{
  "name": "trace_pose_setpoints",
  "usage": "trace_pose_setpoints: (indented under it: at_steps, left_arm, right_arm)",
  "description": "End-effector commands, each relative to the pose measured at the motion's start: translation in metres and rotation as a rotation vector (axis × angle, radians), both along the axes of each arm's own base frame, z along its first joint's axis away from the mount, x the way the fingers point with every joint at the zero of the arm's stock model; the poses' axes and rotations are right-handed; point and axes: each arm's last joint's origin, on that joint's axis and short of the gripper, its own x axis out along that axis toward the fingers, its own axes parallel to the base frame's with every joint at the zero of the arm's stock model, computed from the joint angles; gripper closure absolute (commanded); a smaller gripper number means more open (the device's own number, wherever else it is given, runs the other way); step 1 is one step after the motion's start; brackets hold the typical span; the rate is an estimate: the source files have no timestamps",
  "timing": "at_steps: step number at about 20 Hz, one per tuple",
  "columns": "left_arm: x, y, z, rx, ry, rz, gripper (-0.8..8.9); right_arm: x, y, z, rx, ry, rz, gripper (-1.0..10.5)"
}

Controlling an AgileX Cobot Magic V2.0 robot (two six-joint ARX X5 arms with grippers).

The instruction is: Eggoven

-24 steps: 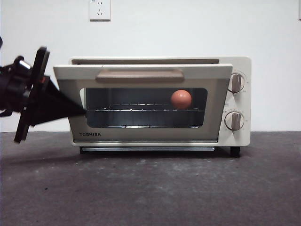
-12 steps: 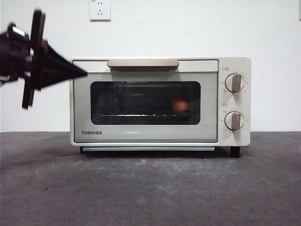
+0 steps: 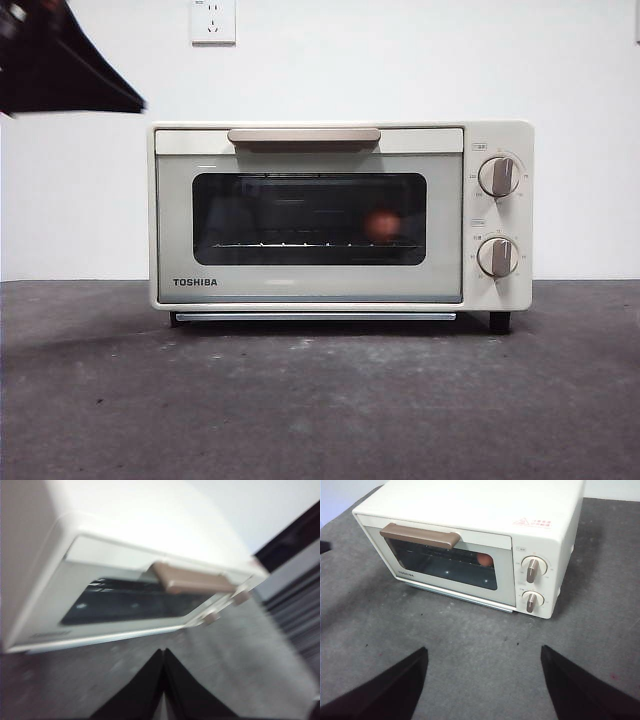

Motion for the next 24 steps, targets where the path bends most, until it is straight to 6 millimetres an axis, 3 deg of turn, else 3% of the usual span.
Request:
trace_pose_setpoints:
  at_steps: [1,5,11,16,24]
  left_arm:
    - [-0.022,0.001,0.013,0.121,-0.089,0.029,8.06]
    - [-0.053,0.006,0.025,0.17,-0.131,0.092,8.06]
    - [-0.086,0.017,0.027,0.267,-0.149,0.18,8.06]
    - [-0.096,0.02,0.029,0.273,-0.178,0.182,8.06]
    - [-0.097,0.021,0.029,0.275,-0.173,0.181,8.06]
  right_arm:
    - [0.007,0.008,-0.016,0.0,0.011,0.047,6.3]
    - [0.015,0.016,-0.042,0.048,-0.044,0.101,6.8]
    - [0.024,0.025,-0.065,0.117,-0.187,0.142,9.5]
    - [0.026,0.027,-0.065,0.107,-0.232,0.152,9.4]
    - [0.027,0.026,-0.064,0.095,-0.254,0.111,9.4]
